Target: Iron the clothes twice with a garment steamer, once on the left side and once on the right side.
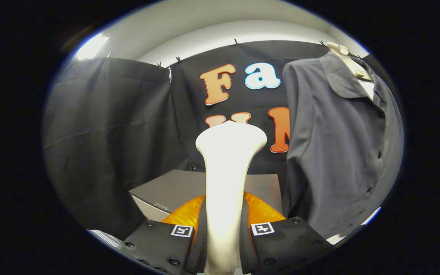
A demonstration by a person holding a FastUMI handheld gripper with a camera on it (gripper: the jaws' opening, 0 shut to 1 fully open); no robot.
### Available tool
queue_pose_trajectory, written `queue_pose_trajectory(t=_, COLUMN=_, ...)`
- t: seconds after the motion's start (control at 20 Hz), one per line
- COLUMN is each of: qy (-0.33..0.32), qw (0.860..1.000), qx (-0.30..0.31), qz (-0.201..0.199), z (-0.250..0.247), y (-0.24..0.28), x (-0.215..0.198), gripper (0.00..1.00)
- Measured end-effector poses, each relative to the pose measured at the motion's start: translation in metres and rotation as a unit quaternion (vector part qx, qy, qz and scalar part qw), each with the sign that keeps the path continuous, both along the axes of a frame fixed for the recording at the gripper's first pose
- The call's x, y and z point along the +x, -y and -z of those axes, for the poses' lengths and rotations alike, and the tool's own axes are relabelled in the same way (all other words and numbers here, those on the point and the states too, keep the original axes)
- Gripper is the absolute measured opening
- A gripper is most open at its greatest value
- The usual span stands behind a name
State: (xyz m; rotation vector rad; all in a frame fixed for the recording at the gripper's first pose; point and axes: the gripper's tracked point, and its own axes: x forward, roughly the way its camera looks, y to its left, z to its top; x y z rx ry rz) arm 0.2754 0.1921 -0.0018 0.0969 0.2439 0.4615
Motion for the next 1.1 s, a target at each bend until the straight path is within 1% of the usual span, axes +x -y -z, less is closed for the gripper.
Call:
queue_pose_trajectory(t=0.15, qy=0.025, qw=1.000, qx=0.011, qz=-0.015, z=-0.030, y=0.018, x=-0.029, gripper=0.42)
queue_pose_trajectory(t=0.25, qy=0.042, qw=0.999, qx=0.014, qz=-0.018, z=-0.050, y=0.036, x=-0.046, gripper=0.42)
queue_pose_trajectory(t=0.5, qy=0.089, qw=0.996, qx=0.020, qz=0.003, z=-0.090, y=0.085, x=-0.076, gripper=0.42)
queue_pose_trajectory(t=0.85, qy=0.114, qw=0.993, qx=0.018, qz=0.028, z=-0.104, y=0.142, x=-0.102, gripper=0.42)
queue_pose_trajectory(t=1.1, qy=0.122, qw=0.991, qx=0.013, qz=0.048, z=-0.103, y=0.180, x=-0.104, gripper=0.42)
